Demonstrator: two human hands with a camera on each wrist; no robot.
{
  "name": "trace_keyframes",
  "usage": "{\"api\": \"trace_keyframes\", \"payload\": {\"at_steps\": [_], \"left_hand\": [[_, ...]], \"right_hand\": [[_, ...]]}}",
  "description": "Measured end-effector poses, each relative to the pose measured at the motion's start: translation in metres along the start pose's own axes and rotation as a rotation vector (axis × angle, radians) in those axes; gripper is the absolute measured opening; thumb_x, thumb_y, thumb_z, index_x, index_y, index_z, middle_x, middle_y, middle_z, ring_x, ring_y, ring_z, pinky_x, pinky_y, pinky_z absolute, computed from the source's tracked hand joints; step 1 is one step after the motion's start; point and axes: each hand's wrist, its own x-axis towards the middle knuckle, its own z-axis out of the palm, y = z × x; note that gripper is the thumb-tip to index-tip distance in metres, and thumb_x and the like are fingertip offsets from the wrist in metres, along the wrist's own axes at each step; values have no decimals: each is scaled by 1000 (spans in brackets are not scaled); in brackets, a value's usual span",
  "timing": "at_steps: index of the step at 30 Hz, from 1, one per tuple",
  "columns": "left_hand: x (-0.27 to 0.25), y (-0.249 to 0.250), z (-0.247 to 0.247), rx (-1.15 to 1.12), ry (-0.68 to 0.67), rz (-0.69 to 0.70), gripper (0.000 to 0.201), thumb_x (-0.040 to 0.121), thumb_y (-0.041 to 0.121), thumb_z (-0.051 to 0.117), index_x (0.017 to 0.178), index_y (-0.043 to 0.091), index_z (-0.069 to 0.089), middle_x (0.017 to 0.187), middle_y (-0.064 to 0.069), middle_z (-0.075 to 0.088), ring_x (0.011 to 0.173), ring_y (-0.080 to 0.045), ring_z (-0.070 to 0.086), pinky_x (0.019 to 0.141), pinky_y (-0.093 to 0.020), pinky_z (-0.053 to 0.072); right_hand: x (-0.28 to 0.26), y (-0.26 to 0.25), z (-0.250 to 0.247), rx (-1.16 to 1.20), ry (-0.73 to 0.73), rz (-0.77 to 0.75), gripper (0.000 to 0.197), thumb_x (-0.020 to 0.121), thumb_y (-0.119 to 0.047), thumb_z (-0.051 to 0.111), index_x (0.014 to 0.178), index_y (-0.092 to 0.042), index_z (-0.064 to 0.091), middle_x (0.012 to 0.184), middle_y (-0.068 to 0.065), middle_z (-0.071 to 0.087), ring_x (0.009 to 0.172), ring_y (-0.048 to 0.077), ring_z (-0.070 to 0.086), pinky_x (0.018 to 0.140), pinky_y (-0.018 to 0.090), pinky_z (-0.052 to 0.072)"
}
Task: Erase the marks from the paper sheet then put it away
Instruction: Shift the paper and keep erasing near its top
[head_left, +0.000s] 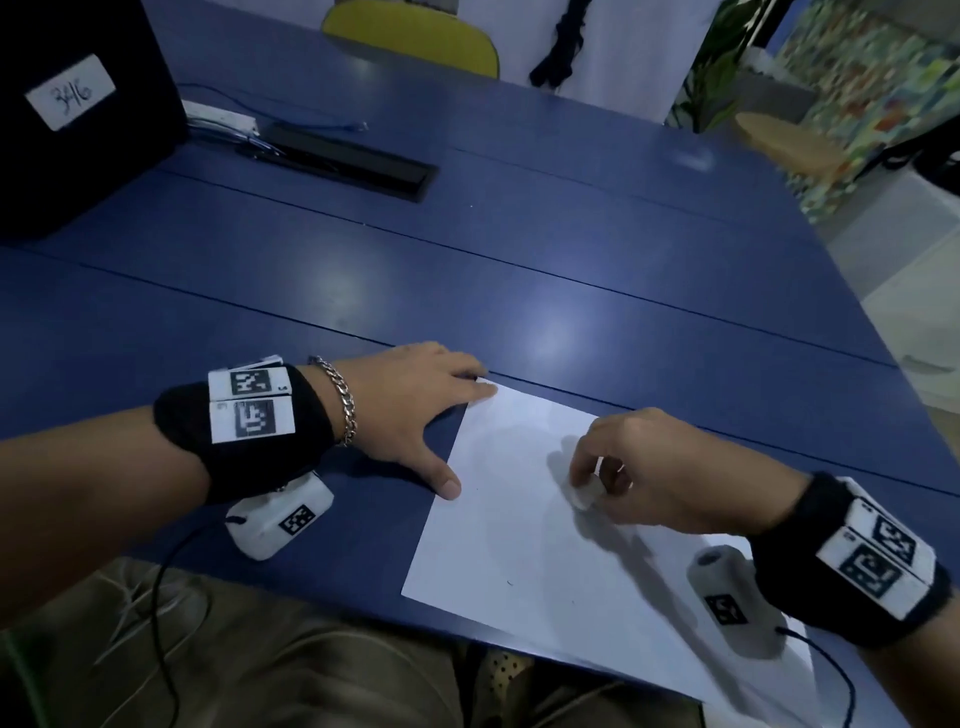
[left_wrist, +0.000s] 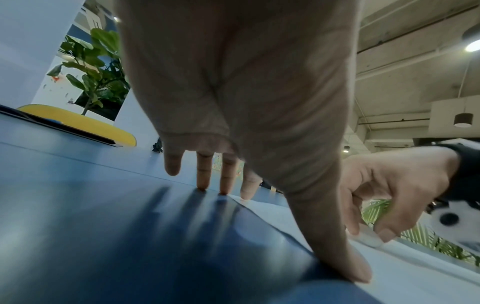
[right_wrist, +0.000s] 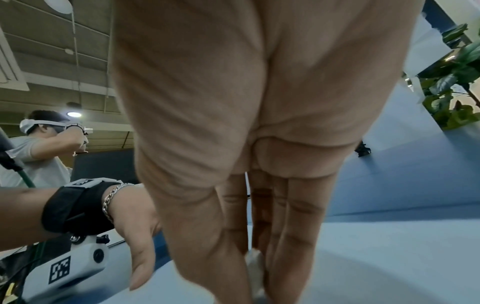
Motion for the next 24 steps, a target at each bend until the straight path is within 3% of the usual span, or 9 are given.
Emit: {"api": "trace_keyframes", "payload": {"at_steps": [2, 5, 10, 14, 20, 24], "left_hand": [[0, 1, 1, 28, -83, -19, 122, 73, 90, 61, 167, 33, 9, 174, 16, -2, 159, -21, 7, 128, -46, 12], [1, 0, 2, 42, -123, -32, 123, 74, 92, 57, 167, 34, 2, 172, 19, -11, 161, -26, -4, 128, -57, 7], [2, 2, 1, 80, -134, -41, 123, 72, 95, 54, 166, 37, -1, 173, 17, -11, 161, -28, -4, 126, -65, 8], [2, 1, 1, 62, -136, -82, 123, 68, 97, 56, 164, 44, 1, 173, 15, -12, 161, -30, -2, 123, -69, 12], [4, -4, 7, -8, -103, -91, 123, 59, 100, 60, 160, 58, 3, 173, 16, -10, 161, -29, 0, 121, -71, 19], [3, -3, 6, -3, -113, -94, 123, 61, 99, 59, 160, 55, 2, 173, 15, -11, 161, -29, 0, 121, -71, 19]], "right_hand": [[6, -6, -7, -19, 17, -12, 20, 82, -25, 69, 99, -34, 71, 88, -18, 64, 80, 1, 63, 75, 25, 56], [24, -23, -9, 26, 125, -45, 19, 83, -21, 71, 101, -29, 72, 83, -18, 64, 75, 1, 63, 72, 19, 53], [54, -40, 2, 28, 255, -66, 25, 86, -20, 69, 110, -21, 74, 96, -6, 65, 83, 12, 61, 80, 36, 57], [66, -39, 1, -7, 288, -16, 21, 82, -19, 69, 102, -19, 73, 92, -3, 64, 83, 18, 61, 77, 41, 57], [54, -58, 5, -32, 159, -193, 20, 79, -20, 73, 98, -22, 76, 86, -10, 65, 71, 11, 58, 68, 27, 51], [68, -46, -1, -22, 249, -88, 20, 77, -21, 70, 95, -21, 77, 81, -4, 72, 73, 20, 66, 71, 36, 56]]}}
